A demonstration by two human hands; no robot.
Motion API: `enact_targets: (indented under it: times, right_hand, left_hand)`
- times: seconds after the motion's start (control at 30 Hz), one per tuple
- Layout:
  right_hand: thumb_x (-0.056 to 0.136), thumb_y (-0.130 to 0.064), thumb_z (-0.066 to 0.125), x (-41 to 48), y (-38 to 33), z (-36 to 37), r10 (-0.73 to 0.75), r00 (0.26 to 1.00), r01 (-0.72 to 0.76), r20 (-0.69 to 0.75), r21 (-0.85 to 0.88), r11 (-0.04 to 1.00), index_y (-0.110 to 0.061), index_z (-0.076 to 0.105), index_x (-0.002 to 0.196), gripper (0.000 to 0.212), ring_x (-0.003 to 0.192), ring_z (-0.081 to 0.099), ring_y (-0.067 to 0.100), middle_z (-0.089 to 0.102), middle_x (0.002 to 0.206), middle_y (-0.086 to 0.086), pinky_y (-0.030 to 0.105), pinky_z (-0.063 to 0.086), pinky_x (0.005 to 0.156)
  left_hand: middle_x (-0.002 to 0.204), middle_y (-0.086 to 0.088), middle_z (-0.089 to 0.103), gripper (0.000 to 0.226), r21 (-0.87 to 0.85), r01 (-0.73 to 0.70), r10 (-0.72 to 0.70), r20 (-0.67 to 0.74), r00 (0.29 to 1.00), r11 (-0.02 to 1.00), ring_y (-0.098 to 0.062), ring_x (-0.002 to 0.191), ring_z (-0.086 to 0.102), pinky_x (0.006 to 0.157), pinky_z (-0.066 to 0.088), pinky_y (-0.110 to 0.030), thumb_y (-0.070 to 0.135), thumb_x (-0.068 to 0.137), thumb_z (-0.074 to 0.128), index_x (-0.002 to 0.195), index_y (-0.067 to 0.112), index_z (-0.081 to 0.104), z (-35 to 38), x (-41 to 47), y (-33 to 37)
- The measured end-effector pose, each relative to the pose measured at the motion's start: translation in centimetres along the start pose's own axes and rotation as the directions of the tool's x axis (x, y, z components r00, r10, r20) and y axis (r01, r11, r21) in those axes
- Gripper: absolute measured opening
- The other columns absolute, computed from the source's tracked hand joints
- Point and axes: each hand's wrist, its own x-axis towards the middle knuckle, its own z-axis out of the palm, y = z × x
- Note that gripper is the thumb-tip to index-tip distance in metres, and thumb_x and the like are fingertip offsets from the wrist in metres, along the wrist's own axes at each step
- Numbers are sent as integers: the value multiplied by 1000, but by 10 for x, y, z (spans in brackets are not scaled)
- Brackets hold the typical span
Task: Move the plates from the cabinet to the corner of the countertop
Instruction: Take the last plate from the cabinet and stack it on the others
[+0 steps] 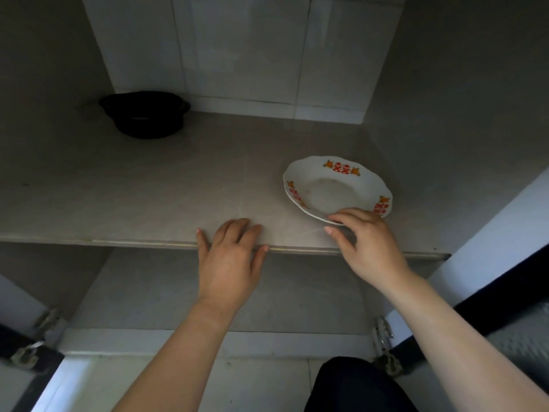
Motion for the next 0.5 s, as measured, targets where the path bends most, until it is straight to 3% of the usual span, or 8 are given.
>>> enact_targets:
  times: [0.23, 0.5]
  right_hand:
    - [87, -35, 49, -19, -8, -2, 5, 999, -1, -53, 69, 998, -18, 70, 95, 29, 87, 63, 20, 70, 95, -2, 34, 48, 81]
    - [86, -33, 56, -32, -17, -9, 8, 999, -4, -36, 94, 996, -20, 70, 96, 22, 91, 61, 14, 68, 96, -7, 34, 47, 85]
  left_hand:
    - [116, 0, 64, 43, -8, 15, -15, -1, 1000, 1000, -24, 110, 59, 97, 34, -60, 48, 83, 39, 108, 25, 64, 2, 1, -1]
    - [119, -1, 63, 49, -32, 45, -42, 71, 997, 998, -26, 113, 57, 97, 33, -59, 52, 82, 35, 112, 25, 63, -7, 4, 3]
